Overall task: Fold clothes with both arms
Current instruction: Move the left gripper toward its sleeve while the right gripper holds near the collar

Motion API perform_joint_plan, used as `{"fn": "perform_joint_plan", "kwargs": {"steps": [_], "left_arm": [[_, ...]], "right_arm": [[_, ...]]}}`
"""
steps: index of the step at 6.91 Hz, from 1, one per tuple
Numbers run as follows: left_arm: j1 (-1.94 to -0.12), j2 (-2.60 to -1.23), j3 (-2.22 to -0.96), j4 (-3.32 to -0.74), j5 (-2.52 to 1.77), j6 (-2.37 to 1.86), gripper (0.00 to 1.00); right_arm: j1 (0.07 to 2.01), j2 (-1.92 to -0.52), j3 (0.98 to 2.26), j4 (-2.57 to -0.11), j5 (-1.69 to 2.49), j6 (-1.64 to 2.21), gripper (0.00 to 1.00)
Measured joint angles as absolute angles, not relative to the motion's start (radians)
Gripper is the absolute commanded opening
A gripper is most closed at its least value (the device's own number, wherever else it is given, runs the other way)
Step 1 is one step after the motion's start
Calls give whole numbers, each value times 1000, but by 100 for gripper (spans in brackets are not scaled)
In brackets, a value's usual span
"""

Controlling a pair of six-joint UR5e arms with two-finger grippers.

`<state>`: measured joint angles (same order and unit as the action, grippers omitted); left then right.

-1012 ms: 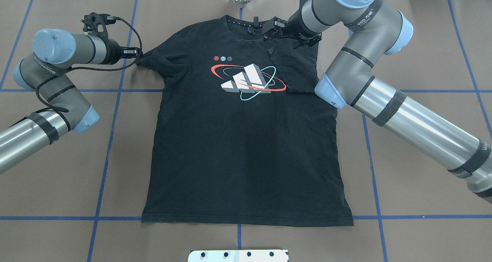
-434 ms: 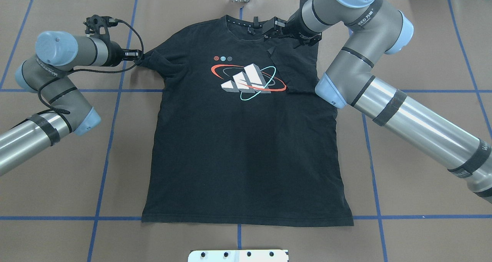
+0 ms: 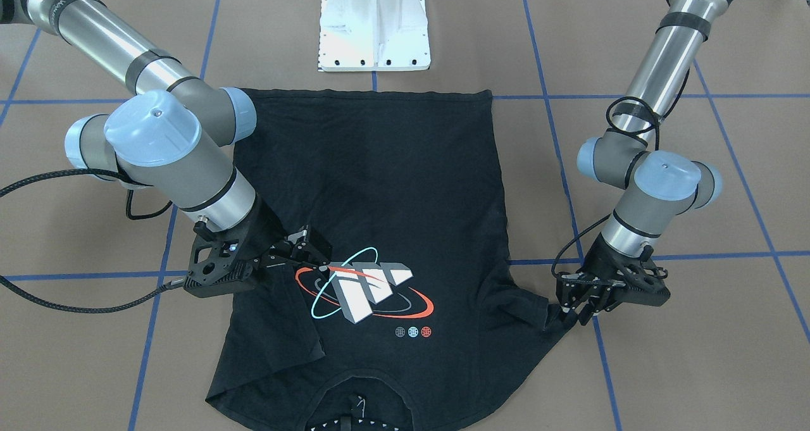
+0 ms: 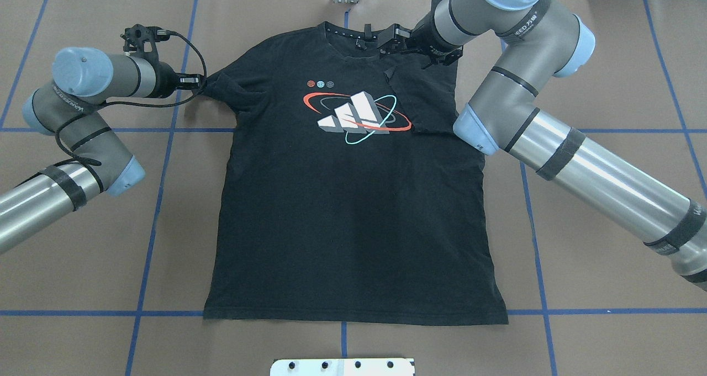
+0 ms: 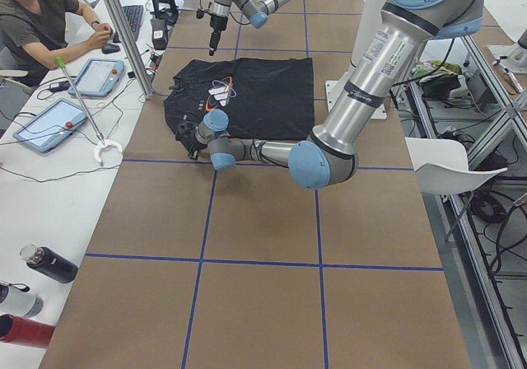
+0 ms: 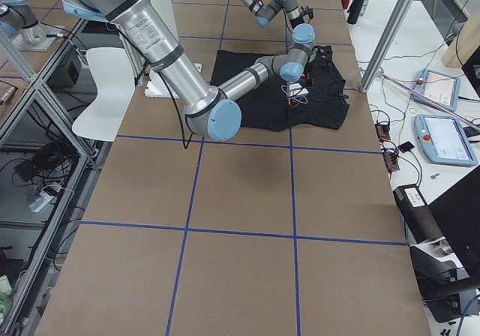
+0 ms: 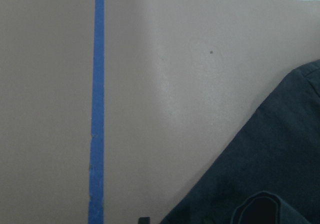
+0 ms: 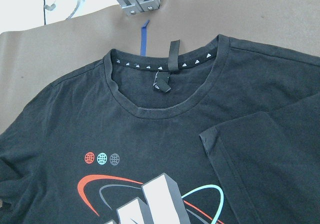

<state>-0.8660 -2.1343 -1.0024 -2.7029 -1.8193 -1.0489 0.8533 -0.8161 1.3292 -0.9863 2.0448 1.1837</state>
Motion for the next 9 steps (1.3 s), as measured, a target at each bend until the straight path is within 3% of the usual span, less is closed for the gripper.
{"fn": "perform_joint_plan", "kwargs": {"steps": [2,3,7,9], "left_arm": [[-866,-2134,-1002,-2703,-1819,-1049,46],[-866,-2135,-1002,-2703,-1820,-1049,40],[-865,-2137,-1006,-2702,-1821,-1049,0],[-866,-2139,-1012,-2700,-1824,-1053,0]], "right_arm": [[855,-816,1332,-987,2045,1184,100],[856,-816,1333,-987,2045,1184,100],[864,-816,1332,-988,2046,1184,100],[868,-816,1332,-988,2046,1184,100]]}}
